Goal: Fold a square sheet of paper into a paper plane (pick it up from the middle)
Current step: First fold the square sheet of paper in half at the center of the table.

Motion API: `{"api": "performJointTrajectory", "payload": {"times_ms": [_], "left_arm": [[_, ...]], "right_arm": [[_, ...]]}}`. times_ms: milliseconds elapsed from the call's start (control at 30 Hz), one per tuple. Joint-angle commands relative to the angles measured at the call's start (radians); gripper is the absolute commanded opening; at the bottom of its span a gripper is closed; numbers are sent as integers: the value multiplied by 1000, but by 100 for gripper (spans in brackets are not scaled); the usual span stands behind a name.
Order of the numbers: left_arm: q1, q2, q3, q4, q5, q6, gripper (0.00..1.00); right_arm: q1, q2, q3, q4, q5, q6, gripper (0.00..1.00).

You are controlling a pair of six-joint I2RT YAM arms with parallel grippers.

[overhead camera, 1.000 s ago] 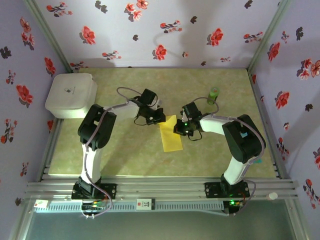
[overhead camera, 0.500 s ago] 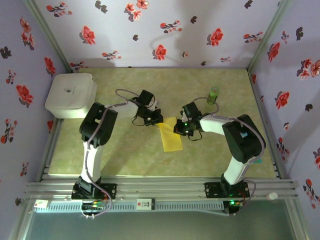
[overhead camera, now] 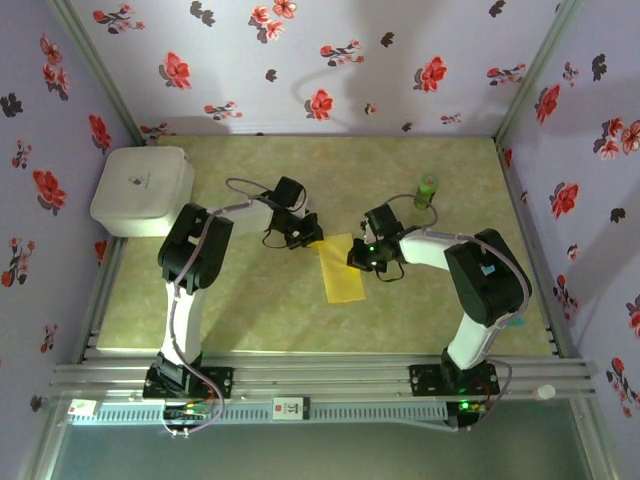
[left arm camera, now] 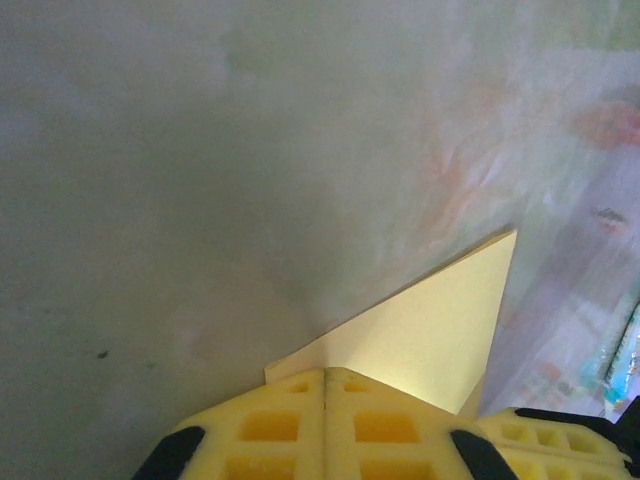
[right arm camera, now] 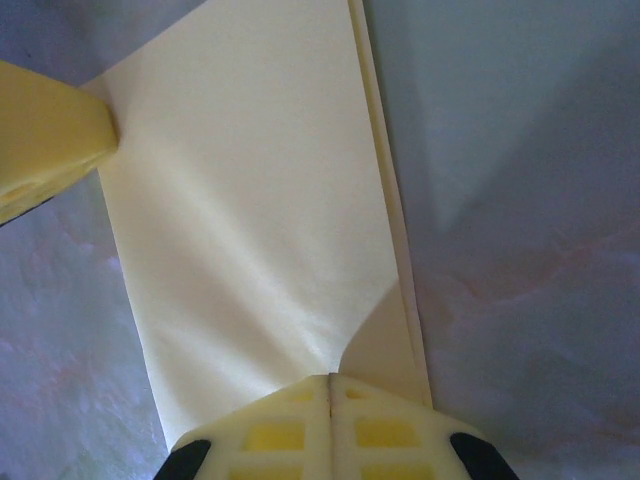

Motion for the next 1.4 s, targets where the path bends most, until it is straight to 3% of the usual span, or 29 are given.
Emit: {"api": "performJointTrajectory", "payload": {"times_ms": [0,667,967,1167,1233,1367], "left_arm": [[45,53,22,-22,-121,-36,0],[63,62,105,-57,-162,-109,0],[58,-30,109,-68,-139,-62,0],[18,-153,13,-25,-88,-2,0],[-4,-192,-36,14,-57,7,0],[-37,-227,-93,47,-12,23,1]], "right_arm": [[7,64,-59,-165,74,-13,0],[7,60,-64,-167,75,-19,0],[7,60,-43,-171,62,-13,0],[9,11,-35,-88,-42,33,0],[9,-31,-35,-39,-81,56,3],[8,-137,-13,-45,-71,68,18]]}}
